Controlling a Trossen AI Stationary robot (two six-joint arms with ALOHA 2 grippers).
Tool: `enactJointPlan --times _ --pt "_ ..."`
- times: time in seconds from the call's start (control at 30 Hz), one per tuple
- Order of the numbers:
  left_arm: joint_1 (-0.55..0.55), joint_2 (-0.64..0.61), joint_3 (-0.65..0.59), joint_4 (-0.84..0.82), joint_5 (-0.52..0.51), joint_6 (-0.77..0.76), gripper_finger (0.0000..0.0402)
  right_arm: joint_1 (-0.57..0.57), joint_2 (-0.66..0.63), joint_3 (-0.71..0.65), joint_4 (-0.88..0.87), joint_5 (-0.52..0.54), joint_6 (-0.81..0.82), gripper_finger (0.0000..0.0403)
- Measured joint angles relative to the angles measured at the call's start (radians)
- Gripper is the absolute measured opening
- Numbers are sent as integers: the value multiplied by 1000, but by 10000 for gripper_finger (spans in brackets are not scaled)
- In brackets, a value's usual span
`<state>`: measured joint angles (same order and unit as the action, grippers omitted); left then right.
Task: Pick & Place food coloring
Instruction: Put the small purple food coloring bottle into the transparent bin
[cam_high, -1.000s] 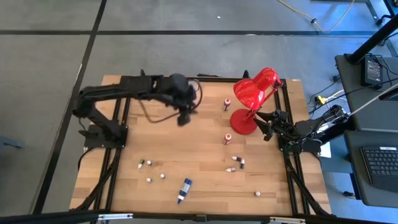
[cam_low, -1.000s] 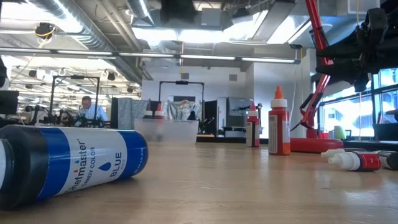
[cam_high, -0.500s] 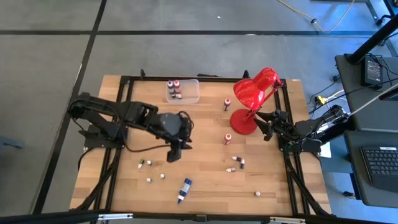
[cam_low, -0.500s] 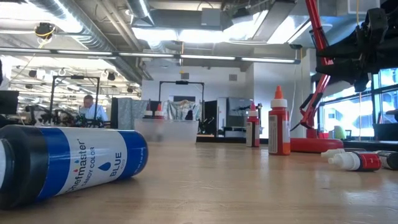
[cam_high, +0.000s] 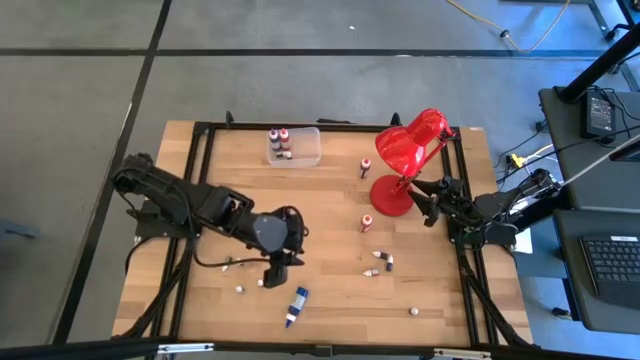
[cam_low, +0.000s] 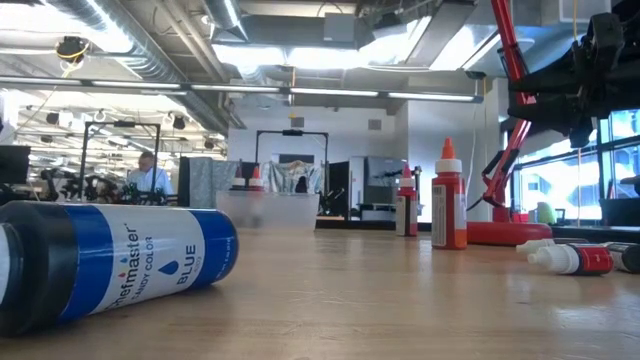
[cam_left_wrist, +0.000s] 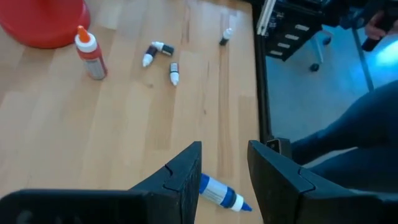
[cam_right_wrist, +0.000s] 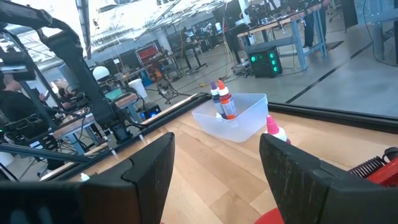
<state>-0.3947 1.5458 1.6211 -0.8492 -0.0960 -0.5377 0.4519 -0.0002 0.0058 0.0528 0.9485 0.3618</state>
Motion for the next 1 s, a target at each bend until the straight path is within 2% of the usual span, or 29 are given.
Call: enactJointPlan --times 0.2,0.3,0.5,0.73,1.0 --pt "-9 3 0 19 5 0 129 0 0 0 38 -1 -26 237" --pt "-10 4 0 17 8 0 129 0 0 5 106 -14 -122 237" --pt "-9 4 0 18 8 0 130 0 0 68 132 -61 -280 237" --pt "-9 4 0 19 8 0 130 0 0 90 133 -60 -343 237" --pt "-9 4 0 41 14 33 130 0 0 90 129 -60 -345 237"
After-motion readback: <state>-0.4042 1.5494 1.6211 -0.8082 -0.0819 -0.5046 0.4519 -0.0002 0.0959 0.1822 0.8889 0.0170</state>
